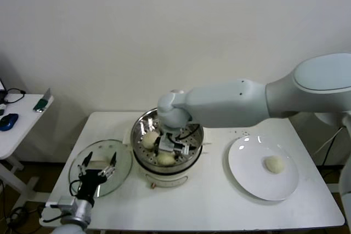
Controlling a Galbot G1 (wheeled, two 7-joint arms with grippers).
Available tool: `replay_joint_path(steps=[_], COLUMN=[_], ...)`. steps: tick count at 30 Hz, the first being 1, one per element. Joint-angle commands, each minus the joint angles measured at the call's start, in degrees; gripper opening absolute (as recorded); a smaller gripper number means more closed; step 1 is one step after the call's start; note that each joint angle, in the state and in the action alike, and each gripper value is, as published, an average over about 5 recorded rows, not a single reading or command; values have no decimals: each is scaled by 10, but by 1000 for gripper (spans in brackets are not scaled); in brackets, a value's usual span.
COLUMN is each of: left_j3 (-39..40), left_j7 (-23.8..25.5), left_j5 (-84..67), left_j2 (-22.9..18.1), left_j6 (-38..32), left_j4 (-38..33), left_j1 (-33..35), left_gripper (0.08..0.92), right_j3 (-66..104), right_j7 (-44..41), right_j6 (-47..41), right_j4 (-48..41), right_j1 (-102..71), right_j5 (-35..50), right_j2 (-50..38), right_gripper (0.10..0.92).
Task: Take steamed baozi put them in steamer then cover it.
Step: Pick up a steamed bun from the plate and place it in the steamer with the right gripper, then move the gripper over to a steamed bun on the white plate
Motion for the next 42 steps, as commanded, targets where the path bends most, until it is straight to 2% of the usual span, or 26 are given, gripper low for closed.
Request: replay_joint_path(steps=[1, 4, 9, 14, 18, 24, 30, 36, 42], left_j3=[0, 0, -1, -2, -5, -3, -1, 0, -1], left_j7=[0, 0, 0, 0, 0, 1, 1, 2, 2], left_j5=[0, 0, 0, 0, -1, -1, 0, 3, 4], left_j2=[0, 0, 0, 0, 1, 2, 1, -1, -1], left_j6=[0, 0, 0, 1, 2, 2, 4, 5, 4], left_j4=[1, 0, 0, -1, 0, 4, 6, 10, 14], left_j1=[0, 0, -1, -1, -3, -8, -12, -13, -11], left_gripper=[823, 823, 823, 823, 823, 823, 823, 823, 823], right_j3=[9, 20, 12, -46, -114, -182, -103, 42, 114], right_j7=[11, 0, -37, -78, -88, -66, -28, -18, -17], right_j6=[5, 15, 26, 13, -18, -83, -159, -175, -183], right_j4=[-13, -17, -26, -52, -61, -58, -63, -86, -109], right_j1=[-6, 15, 86, 177, 216, 200, 54, -115, -209], right_j5=[-3, 15, 102, 223, 270, 235, 151, 84, 56], right_j2=[0, -14, -65, -170, -267, -408, -509, -540, -528], right_gripper=[735, 799, 822, 823, 823, 823, 823, 823, 823])
